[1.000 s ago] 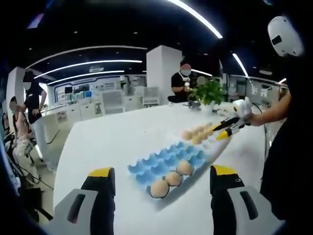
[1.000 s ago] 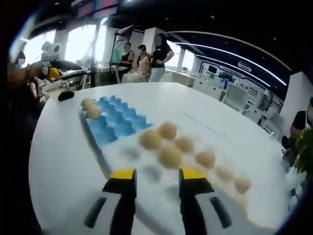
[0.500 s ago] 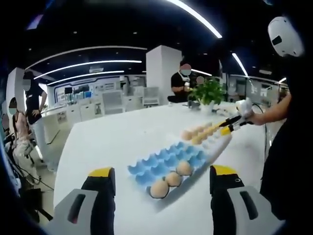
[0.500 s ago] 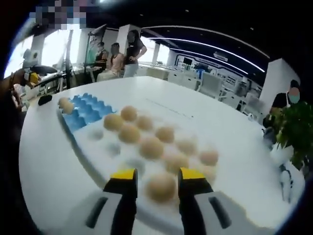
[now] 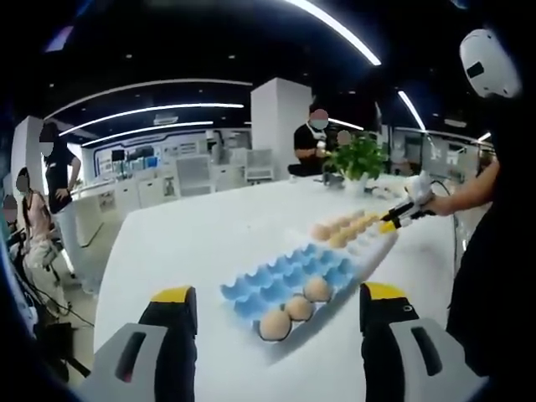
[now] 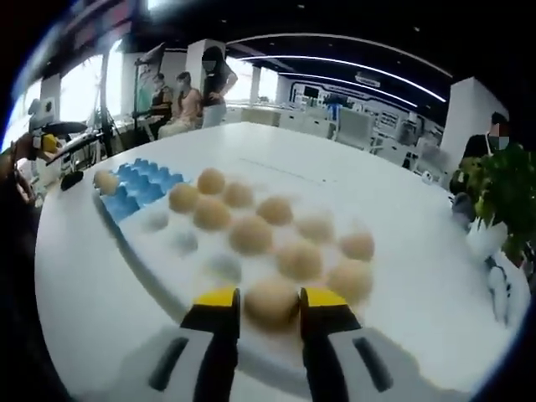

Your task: Place the egg into an empty slot of the egg tray after lifting it from the table, then release the egg inside the slot.

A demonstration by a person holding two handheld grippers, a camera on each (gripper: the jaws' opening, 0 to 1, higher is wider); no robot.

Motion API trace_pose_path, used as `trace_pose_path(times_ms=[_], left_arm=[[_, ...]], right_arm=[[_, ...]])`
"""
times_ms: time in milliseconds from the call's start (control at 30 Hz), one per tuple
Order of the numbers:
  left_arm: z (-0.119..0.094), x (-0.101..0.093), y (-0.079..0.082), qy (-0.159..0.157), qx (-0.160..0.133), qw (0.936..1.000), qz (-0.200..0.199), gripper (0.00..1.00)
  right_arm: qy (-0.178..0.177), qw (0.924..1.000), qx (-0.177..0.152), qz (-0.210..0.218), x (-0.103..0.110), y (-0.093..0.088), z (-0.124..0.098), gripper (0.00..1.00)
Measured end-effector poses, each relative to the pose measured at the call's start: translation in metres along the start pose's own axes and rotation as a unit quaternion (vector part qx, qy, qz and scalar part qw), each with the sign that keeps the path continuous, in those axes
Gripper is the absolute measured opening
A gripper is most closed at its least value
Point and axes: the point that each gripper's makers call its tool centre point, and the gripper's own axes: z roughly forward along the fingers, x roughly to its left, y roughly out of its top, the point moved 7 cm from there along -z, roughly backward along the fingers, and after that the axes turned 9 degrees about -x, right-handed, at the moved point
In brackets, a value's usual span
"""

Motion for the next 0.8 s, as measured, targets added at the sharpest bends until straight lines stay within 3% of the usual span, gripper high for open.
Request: trace_pose_path(times_ms=[200,300,400,567,800], left_arm=[[0.0,0.001,0.002,0.001,-0.001,1.0,0.002,0.8],[0.0,0.001,0.002,0.001,-0.003,1.0,0.002,0.79],[0.0,0.002,0.003,0.002,-0.005,1.0,0.002,0.79],[-0.002,0.003,0.003,0.007,-0.009,0.9999,0.001,0.79],[-0.003,0.006,0.001,0.011,-0.008,0.9999,-0.004,0.79]], right_arm=[[-0.002,0.9997,-0.008,0.025,-0.003,0.0,0.0,0.26],[-0.005,0.9995,0.005,0.031,-0.003,0.003,0.0,0.25],[-0.004,0.9998,0.006,0.017,-0.002,0.006,-0.003,0.25],[-0.01,0.9996,-0.01,0.023,-0.005,0.019,-0.012,0.25],[0.015,0.9994,-0.029,0.011,0.006,0.039,-0.012,0.25]])
